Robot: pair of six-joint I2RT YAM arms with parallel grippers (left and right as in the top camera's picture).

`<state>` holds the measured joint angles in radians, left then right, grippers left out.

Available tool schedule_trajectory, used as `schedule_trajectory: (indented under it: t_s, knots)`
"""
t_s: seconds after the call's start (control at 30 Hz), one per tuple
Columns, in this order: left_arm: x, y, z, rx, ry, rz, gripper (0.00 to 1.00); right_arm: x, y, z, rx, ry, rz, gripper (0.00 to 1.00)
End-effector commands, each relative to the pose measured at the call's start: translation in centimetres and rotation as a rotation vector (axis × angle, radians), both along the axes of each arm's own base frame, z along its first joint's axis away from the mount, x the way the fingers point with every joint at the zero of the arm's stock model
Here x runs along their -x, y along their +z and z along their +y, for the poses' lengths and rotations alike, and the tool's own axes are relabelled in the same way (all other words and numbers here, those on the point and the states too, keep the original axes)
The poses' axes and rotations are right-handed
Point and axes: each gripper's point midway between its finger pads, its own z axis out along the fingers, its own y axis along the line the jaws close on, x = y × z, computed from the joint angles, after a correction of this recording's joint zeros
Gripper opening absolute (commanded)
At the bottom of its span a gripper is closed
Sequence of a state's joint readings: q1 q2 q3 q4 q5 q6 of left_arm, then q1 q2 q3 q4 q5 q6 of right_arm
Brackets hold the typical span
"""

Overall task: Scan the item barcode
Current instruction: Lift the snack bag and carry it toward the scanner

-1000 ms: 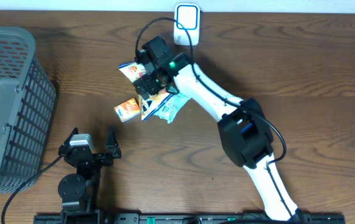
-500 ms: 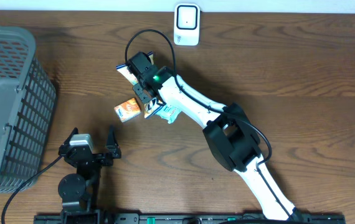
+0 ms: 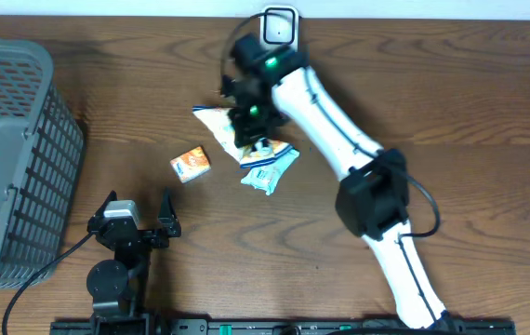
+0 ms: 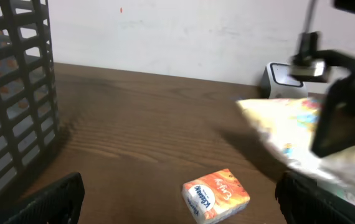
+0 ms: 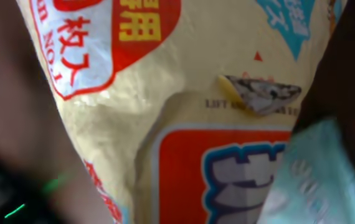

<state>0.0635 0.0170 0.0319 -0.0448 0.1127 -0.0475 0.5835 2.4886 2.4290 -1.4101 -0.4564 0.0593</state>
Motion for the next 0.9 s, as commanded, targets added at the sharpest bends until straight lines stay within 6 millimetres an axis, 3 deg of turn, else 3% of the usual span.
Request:
schedule_trajectory:
  t_s: [0.0,0.13,0.23,0.33,0.47,0.57,0.87]
  knots:
    - [0.0,-1.6,-0.1,-0.01,-0.007,0.038,0.98,1.4,5.6,0.8,-0.378,0.03,0.205,0.01]
    - [0.0,-1.6,-0.1,-0.01,-0.007,0.038,0.98,2.2,10.3,-0.2,-0.666,0.045,0.335,0.01]
    - [0.0,-1.6,-0.1,-0.01,-0.007,0.038,0.98,2.0,11.4,-1.2,-0.702,-0.017,0.409,0.01]
    - [0.0,-1.6,-0.1,-0.01,-0.007,0.038,0.98,1.7,11.7,-1.5,-0.755,0.039,0.337,0.01]
    - [0.0,-1.6,-0.1,-0.01,-0.007,0.038,0.98,1.7,11.7,-1.4,-0.848,0.245,0.106,0.01]
    - [0.0,-1.6,-0.1,-0.01,-0.007,0.038,0.98,1.9,11.2,-1.5,-0.876,0.309,0.044,0.01]
    - [0.0,-1.6,-0.1,-0.01,-0.007,0.038,0.98,3.7,7.3,-1.9,-0.948,0.206,0.213,0.01]
